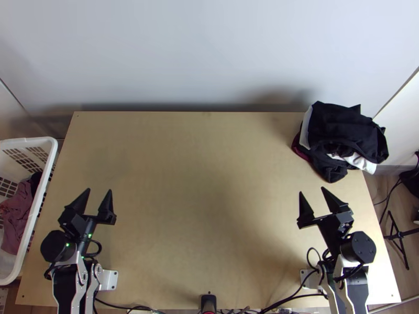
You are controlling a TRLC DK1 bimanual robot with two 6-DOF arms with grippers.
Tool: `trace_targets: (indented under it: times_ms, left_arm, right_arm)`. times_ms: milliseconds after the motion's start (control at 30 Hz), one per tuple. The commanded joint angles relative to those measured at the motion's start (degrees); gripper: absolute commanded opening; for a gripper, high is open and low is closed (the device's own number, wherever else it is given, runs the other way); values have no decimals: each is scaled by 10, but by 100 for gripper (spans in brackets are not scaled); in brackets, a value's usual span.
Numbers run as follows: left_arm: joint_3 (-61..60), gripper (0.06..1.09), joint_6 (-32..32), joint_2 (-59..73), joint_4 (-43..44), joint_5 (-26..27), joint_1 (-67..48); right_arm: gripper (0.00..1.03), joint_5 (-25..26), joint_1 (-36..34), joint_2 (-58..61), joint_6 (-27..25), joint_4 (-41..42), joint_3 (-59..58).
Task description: Fold the t-shirt
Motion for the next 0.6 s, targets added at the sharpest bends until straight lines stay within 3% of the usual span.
trace_targets:
  times_ms: [0, 567]
  left_arm:
    - [-5, 104, 10, 0, -48, -4, -11]
    - [-5, 104, 10, -1, -51, -22, -11]
  right_arm:
    - [98, 11, 4, 0, -5, -40, -7]
    - [98, 13, 3, 0, -5, -40, -7]
